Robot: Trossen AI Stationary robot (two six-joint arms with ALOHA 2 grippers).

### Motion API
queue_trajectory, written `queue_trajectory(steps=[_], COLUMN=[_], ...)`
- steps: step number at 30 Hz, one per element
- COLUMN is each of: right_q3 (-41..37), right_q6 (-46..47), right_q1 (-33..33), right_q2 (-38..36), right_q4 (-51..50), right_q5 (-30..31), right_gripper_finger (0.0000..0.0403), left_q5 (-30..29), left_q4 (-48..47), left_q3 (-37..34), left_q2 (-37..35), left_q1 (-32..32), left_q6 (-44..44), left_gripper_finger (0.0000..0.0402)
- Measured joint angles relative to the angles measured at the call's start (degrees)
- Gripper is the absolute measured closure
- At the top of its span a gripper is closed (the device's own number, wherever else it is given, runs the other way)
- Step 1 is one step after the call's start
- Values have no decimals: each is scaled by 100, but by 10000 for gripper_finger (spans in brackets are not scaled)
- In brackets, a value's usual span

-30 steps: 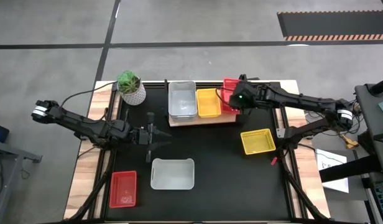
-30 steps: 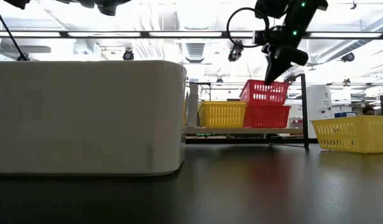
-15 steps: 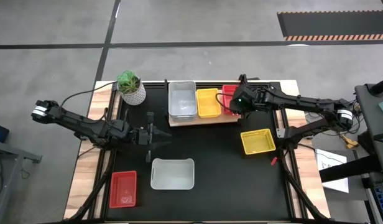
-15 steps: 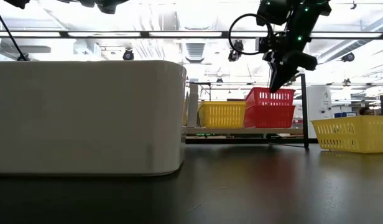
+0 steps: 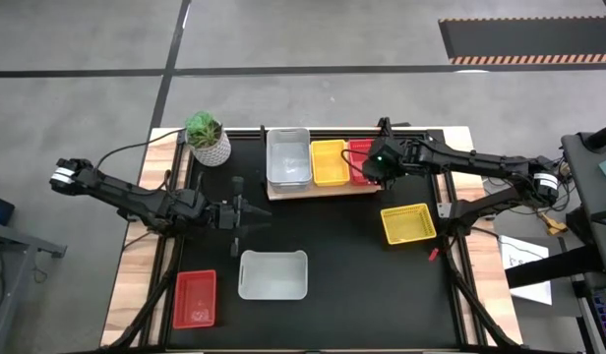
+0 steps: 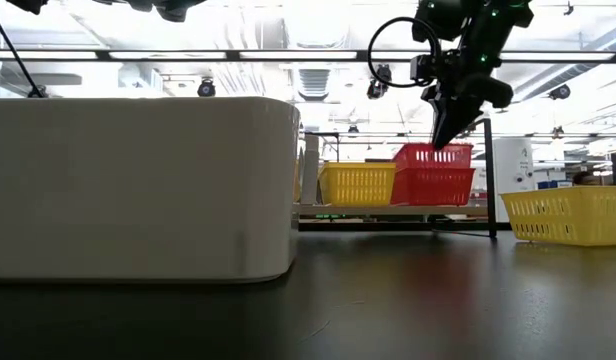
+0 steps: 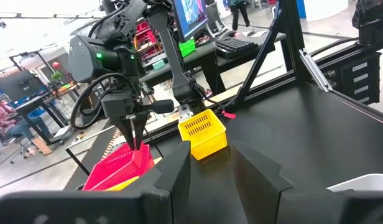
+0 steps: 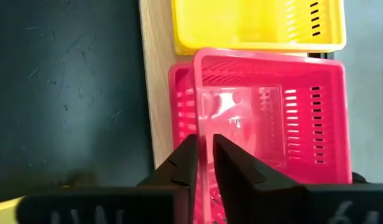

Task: Stack baskets on shelf by color
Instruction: Stack the top red bin on top of the red bin on the shelf, then stack the yellow bin on top of the yellow bin on the shelf

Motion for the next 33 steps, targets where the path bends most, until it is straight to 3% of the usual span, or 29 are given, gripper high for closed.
queue_trajectory(steps=[9,16,25,29,33], right_q3=[187,803,838,684,552], right_q6=[359,1529,3847,5620,7162], right_q1=[32,490,1874,2515,3088], right_q2=[-20,-20,-13,-11,-11], right_q4=[-253,-710,-662,-549,-712], right_q5=[2,-227,-303,-275,-254], right_gripper_finger=[296,294,341,355,340], left_q5=[-1,0,0,-1,0], left_q4=[0,2,32,52,81], left_q3=[0,0,11,42,85], left_q2=[0,0,13,17,17], left_q1=[-1,0,0,-2,-4], left_q6=[-9,-24,-28,-39,-151], left_gripper_finger=[301,301,301,301,301])
